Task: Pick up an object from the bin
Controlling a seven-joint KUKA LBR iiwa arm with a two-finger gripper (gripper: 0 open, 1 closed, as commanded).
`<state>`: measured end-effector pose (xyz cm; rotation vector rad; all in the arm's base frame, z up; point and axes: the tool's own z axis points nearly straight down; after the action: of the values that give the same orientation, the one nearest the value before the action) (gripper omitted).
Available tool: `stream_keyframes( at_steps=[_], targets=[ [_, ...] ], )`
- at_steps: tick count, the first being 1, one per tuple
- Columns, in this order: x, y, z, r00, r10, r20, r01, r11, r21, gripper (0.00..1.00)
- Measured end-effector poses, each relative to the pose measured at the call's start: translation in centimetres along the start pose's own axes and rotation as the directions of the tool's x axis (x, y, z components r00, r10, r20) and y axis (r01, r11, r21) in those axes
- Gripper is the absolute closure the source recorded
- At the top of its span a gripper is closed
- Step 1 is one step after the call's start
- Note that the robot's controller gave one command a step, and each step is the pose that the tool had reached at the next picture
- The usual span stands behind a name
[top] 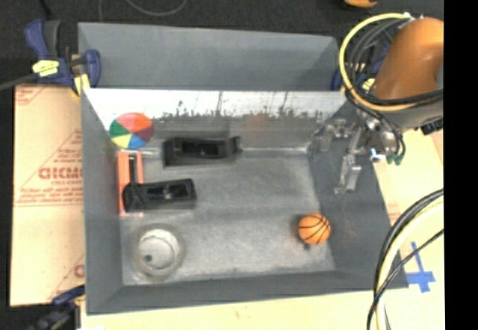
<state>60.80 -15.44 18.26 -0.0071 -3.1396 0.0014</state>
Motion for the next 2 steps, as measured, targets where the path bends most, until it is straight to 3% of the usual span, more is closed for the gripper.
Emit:
stream_keyframes(
  at_steps=[1, 2],
  targets=[
    [-0.1, 0.1, -0.5, 1.000, -0.003, 0.007, 0.003, 1.000, 0.001, 0.00],
    [3.8, -0.2, 3.8, 1.000, 0.012, 0.013, -0.012, 1.000, 0.002, 0.00]
  ],
)
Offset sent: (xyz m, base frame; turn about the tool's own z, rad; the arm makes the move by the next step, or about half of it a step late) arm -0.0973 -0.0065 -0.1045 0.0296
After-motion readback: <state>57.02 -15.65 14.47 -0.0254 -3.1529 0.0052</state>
